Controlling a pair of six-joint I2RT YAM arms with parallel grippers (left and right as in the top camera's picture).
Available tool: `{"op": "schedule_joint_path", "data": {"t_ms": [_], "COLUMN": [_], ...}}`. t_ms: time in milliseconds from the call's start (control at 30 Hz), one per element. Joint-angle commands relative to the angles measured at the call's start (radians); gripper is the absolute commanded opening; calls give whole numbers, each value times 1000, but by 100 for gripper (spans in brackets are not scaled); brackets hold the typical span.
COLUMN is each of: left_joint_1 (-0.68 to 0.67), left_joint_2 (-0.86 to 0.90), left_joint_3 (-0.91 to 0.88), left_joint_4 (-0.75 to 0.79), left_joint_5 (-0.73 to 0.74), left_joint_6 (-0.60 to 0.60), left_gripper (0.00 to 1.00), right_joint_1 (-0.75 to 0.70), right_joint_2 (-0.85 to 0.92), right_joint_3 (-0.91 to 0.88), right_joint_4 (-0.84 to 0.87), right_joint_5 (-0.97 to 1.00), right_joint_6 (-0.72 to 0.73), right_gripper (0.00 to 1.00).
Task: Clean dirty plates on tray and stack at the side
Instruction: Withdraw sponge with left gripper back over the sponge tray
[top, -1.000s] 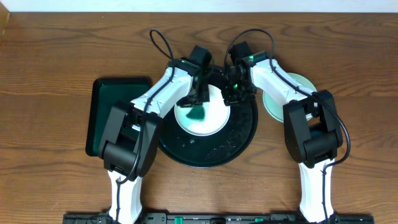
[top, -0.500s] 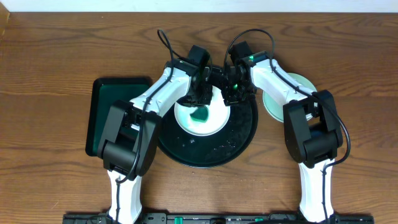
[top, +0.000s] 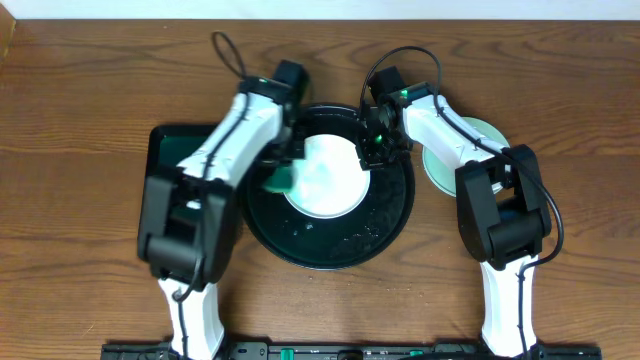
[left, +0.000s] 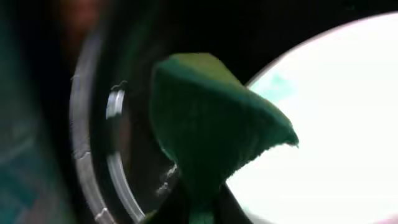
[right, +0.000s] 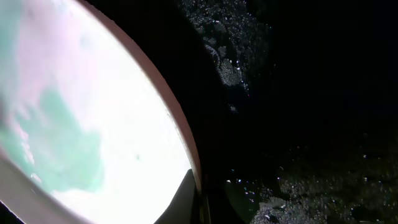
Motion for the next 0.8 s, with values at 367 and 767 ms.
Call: {"op": "schedule_joint_path", "data": {"t_ms": [367, 767], "left_joint_1": [338, 388], "left_joint_2": [-395, -385], "left_joint_3": [23, -21], "left_joint_4": [-67, -70], "left_joint_5": [18, 18], "left_joint_6": [2, 2], "left_gripper": [7, 7], "right_joint_1": [41, 340], "right_joint_2": [-104, -394], "right_joint_3": [42, 42], "right_joint_4": [-83, -118], "right_joint_5": [203, 1059], "right_joint_6": [10, 54], "right_gripper": [1, 1]}}
